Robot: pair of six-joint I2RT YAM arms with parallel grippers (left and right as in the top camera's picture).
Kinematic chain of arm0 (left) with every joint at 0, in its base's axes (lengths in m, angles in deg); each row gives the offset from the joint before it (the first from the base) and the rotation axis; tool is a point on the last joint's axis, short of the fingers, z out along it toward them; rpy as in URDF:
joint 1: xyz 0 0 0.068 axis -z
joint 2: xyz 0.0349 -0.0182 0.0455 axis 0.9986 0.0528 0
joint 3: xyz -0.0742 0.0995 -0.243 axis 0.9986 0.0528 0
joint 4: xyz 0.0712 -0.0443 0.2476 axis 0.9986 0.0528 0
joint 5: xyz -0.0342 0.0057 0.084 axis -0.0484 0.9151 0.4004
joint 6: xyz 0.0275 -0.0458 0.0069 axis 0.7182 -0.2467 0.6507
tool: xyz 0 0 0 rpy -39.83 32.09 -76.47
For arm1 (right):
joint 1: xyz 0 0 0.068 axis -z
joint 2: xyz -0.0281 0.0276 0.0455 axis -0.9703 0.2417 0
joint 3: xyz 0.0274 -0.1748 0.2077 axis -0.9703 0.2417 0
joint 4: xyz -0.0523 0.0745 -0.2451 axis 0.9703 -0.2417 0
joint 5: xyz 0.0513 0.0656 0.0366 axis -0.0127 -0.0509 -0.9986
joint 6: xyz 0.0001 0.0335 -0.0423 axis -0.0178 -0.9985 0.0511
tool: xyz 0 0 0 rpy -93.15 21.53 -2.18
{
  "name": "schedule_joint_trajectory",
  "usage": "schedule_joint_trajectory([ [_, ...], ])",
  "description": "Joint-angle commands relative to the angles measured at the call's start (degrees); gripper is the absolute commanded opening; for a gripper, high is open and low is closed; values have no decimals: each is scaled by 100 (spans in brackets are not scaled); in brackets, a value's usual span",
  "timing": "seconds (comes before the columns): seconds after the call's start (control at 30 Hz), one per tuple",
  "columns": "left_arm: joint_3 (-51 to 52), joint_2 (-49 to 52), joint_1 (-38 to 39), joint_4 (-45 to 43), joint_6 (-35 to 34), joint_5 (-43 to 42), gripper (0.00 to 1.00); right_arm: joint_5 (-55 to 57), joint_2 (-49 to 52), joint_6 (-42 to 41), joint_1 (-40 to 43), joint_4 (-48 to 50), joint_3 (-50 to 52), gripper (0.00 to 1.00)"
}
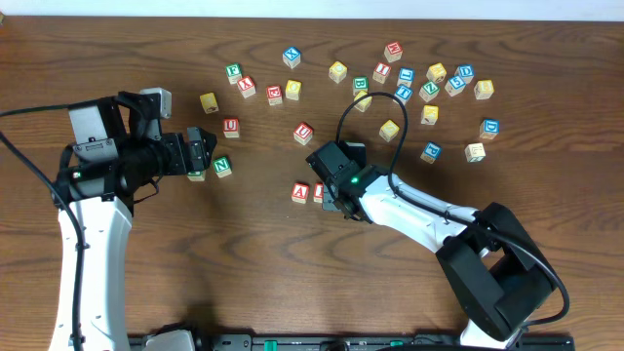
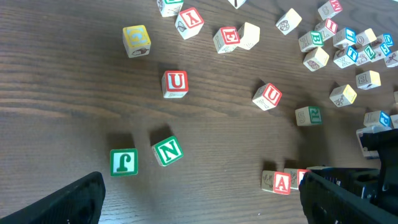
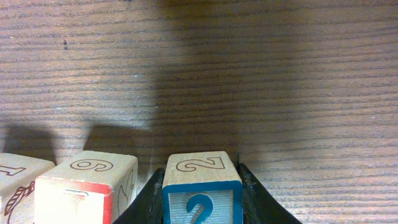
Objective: Spell out AI2
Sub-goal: 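Lower the blue 2 block to the right of the I block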
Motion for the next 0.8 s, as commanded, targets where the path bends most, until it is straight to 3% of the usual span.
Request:
schedule_joint_trajectory([
  [0.0, -94, 37, -24, -2, 81, -15, 98, 28, 107, -94, 24, -63, 33, 11],
  [0.3, -94, 37, -24, -2, 81, -13, 98, -20, 107, -92, 24, -57, 33, 11],
  [0.53, -94, 37, -24, -2, 81, -13, 98, -37, 107, -118, 24, -44, 33, 30],
  [0.77, -94, 37, -24, -2, 81, -13, 98, -37, 107, -118, 24, -44, 33, 35],
])
